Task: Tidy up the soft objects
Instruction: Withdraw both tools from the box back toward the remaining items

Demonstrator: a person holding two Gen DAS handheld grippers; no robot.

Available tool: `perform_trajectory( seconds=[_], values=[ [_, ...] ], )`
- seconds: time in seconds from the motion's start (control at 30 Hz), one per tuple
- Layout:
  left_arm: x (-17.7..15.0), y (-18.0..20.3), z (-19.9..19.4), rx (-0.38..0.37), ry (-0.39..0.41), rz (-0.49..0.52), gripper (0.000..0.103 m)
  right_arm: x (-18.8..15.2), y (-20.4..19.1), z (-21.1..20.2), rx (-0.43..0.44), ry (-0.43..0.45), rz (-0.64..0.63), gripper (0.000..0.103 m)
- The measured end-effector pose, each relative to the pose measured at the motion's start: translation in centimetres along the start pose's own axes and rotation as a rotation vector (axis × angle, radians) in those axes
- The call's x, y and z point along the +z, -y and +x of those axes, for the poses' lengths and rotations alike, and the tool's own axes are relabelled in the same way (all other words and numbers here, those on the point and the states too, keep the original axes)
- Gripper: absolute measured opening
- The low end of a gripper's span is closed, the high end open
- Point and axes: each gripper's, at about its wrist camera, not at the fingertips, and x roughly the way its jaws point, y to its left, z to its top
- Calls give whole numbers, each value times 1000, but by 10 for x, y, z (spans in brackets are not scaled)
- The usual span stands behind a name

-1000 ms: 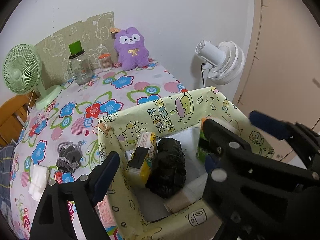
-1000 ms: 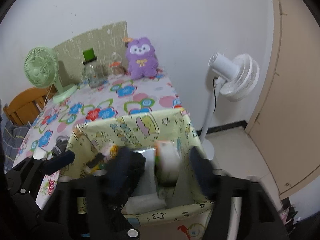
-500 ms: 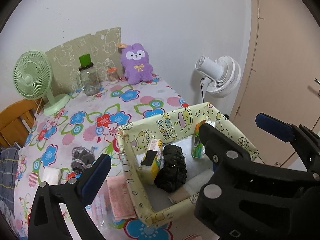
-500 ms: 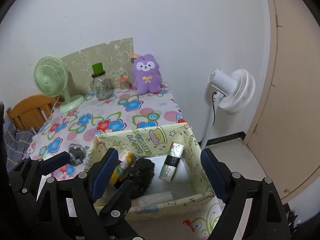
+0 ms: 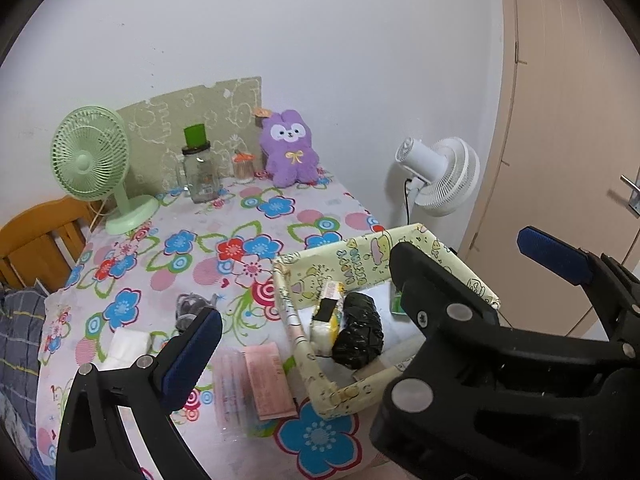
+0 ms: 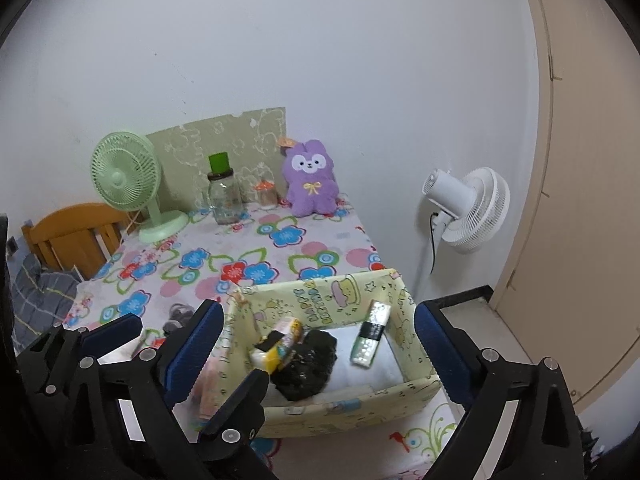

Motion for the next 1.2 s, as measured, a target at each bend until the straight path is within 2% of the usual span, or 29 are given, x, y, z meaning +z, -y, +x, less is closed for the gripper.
perform_trajectory(
  seconds=[0.2, 0.53, 0.87, 1.2],
  values=[
    [-4, -13, -15, 15, 35, -9, 103, -2, -14, -12, 4, 25, 11, 103],
    [-9, -32, -32, 21, 73, -22, 103, -3, -38, -25, 12, 57, 11, 103],
    [-20, -49, -46, 50, 112, -24, 103, -10, -60, -27, 72, 40, 10, 103],
    [-37, -72, -46, 88, 114, -30, 103, -24, -85, -21, 88, 42, -15, 103]
  ],
)
